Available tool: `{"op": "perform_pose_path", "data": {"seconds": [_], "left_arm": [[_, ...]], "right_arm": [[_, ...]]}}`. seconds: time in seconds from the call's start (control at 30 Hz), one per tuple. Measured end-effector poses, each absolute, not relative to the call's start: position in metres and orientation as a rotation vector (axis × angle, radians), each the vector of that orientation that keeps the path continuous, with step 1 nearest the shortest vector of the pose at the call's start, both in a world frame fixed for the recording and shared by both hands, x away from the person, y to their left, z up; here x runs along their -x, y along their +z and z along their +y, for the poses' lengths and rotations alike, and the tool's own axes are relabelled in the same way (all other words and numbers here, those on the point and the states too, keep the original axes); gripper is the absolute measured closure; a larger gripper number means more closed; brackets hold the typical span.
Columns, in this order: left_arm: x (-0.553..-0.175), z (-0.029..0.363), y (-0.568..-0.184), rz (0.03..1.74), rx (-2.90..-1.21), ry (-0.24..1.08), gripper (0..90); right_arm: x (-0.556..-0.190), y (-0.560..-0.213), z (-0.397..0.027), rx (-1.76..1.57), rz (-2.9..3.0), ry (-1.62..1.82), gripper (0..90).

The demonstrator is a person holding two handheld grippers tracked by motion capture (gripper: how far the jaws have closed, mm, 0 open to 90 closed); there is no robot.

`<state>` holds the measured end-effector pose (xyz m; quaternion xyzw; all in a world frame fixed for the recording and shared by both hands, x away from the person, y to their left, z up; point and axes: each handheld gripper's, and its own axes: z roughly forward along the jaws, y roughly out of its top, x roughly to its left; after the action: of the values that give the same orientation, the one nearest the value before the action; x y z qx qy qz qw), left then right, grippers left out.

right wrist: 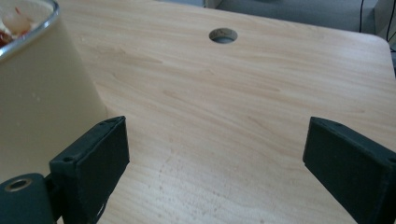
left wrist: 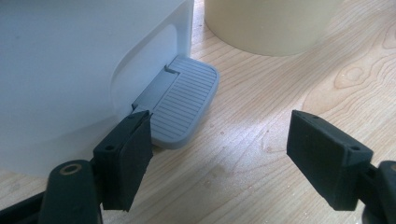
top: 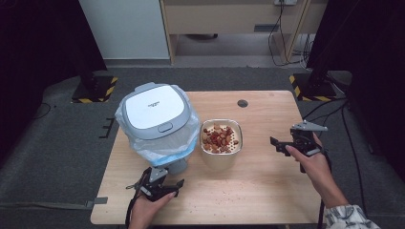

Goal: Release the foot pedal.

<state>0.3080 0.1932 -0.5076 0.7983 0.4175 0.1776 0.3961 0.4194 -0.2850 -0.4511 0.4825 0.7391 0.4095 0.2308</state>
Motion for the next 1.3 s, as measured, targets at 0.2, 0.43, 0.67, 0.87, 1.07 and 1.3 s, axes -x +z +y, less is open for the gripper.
{"op": "perform_pose_path", "data": {"seconds": [0.2, 0.43, 0.67, 0.87, 1.07, 1.3], "left_arm": [[-0.305, 0.201, -0.508, 1.071, -2.018, 0.452, 20.9], [-0.303, 0.21, -0.507, 1.091, -2.013, 0.454, 20.5], [-0.303, 0.217, -0.508, 1.101, -2.016, 0.46, 19.9], [-0.304, 0.222, -0.509, 1.115, -2.023, 0.458, 19.4], [-0.305, 0.222, -0.511, 1.12, -2.044, 0.453, 18.6], [-0.307, 0.224, -0.512, 1.149, -2.045, 0.449, 17.4]], "right_arm": [[-0.409, -0.467, -0.286, -1.338, 2.058, 1.12, 7.5], [-0.4, -0.484, -0.28, -1.345, 2.106, 1.102, 7.2], [-0.399, -0.495, -0.273, -1.33, 2.149, 1.056, 6.9], [-0.404, -0.502, -0.267, -1.337, 2.157, 1.035, 7.0], [-0.413, -0.508, -0.267, -1.373, 2.125, 1.001, 6.7], [-0.423, -0.517, -0.273, -1.459, 2.065, 0.986, 6.5]]}}
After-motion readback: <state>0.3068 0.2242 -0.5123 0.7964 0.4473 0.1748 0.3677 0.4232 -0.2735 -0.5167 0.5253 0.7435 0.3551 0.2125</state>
